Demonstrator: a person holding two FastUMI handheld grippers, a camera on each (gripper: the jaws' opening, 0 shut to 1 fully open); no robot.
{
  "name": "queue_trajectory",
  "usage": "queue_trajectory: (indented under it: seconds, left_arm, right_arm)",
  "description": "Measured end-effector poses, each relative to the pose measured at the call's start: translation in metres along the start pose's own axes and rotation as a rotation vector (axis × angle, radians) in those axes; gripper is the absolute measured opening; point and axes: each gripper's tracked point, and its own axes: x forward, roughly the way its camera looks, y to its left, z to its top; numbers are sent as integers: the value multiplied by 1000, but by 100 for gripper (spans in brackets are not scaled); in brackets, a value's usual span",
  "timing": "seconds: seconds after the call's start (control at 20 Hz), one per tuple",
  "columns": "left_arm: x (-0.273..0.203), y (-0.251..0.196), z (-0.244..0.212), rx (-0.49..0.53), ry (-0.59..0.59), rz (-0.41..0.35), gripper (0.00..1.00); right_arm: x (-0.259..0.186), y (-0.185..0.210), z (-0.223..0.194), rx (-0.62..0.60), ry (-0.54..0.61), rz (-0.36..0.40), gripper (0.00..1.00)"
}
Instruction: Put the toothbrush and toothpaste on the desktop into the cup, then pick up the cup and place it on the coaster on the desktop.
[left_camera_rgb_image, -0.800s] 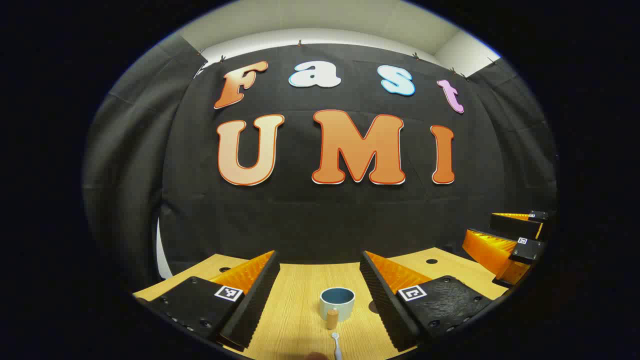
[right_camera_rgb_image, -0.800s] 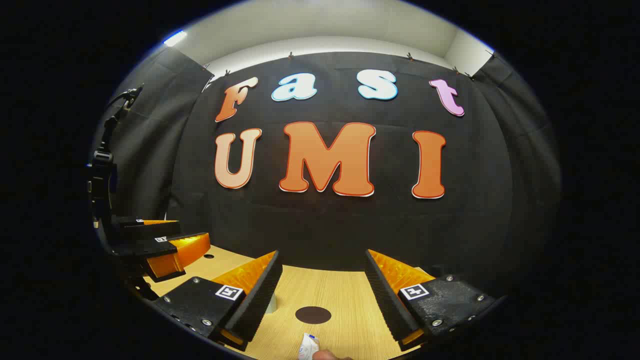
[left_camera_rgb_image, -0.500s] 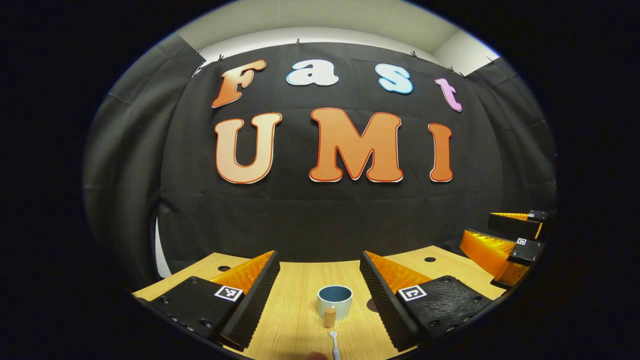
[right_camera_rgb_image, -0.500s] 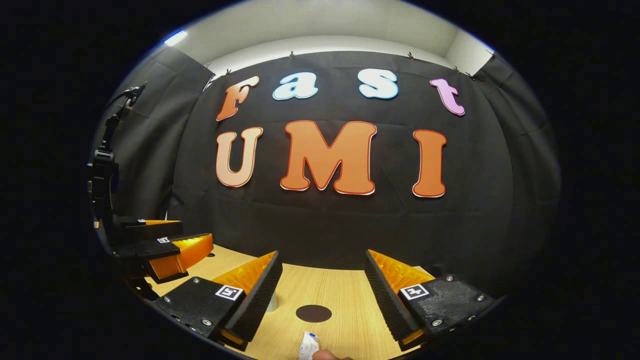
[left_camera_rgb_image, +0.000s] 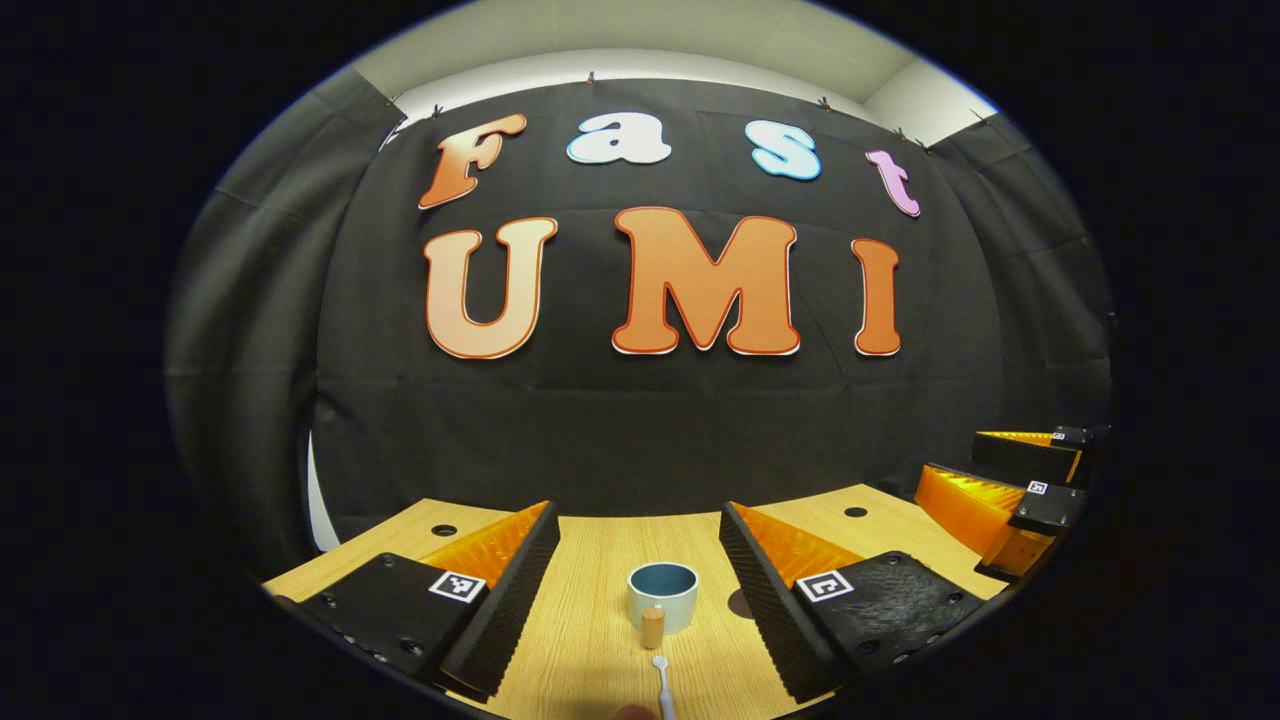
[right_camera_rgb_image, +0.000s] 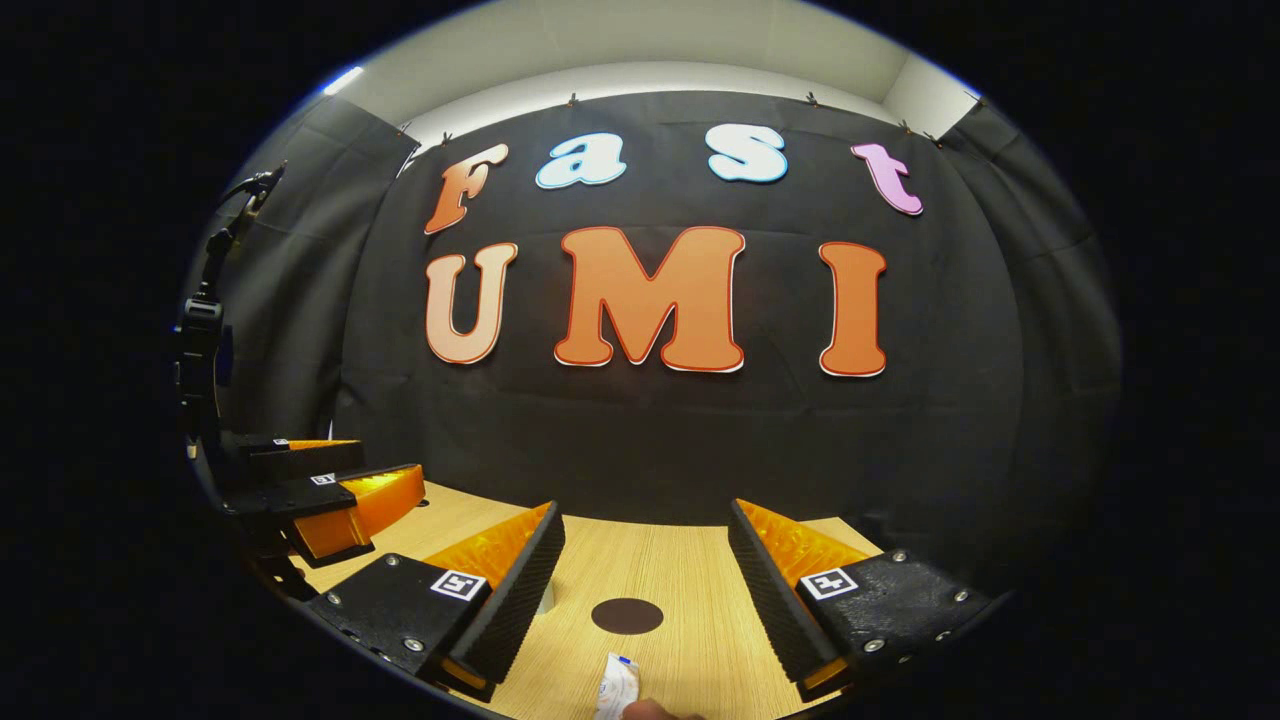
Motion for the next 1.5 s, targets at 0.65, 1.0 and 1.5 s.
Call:
queue_trajectory:
  seconds: [0.65,1.0,1.5]
  left_arm:
    - [7,-7,-88,-20,308,-41,97]
    - [4,-22,-148,-30,510,-53,98]
    - [-3,-23,-217,-63,698,-46,98]
  right_arm:
    - [1,-5,-77,34,276,10,99]
    - [-1,6,-132,61,463,37,96]
    - [-3,7,-210,54,694,8,96]
